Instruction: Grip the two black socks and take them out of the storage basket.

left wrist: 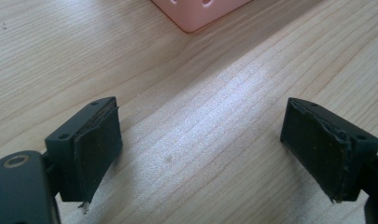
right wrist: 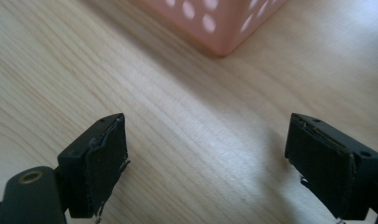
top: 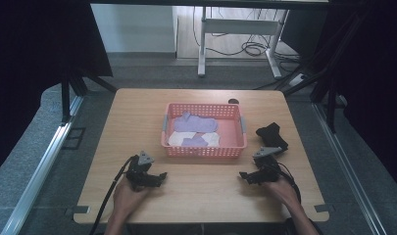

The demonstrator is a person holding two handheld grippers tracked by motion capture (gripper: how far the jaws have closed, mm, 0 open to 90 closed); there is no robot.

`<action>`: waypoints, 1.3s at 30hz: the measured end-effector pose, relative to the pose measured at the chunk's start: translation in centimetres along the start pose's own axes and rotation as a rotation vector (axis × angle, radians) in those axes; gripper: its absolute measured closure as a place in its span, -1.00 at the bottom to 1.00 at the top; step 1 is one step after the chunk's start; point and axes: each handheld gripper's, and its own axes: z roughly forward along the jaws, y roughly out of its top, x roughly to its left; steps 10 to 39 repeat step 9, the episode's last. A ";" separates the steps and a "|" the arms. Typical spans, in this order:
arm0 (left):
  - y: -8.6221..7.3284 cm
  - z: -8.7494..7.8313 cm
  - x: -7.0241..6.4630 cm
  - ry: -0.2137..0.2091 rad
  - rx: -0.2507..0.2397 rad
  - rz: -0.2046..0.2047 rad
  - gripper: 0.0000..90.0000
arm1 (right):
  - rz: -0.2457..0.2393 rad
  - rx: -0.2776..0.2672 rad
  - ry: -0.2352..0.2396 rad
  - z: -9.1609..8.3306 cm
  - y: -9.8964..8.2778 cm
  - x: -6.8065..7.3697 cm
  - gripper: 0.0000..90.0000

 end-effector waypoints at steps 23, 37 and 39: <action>0.0 0.0 0.0 0.000 0.000 0.000 -0.73 | -0.020 -0.068 -0.008 0.8 -0.7 0.4 -1.00; 0.0 0.0 0.0 0.000 0.000 0.000 -0.73 | -0.020 -0.068 -0.008 0.8 -0.7 0.4 -1.00; 0.0 0.0 0.0 0.000 0.000 0.000 -0.73 | -0.020 -0.068 -0.008 0.8 -0.7 0.4 -1.00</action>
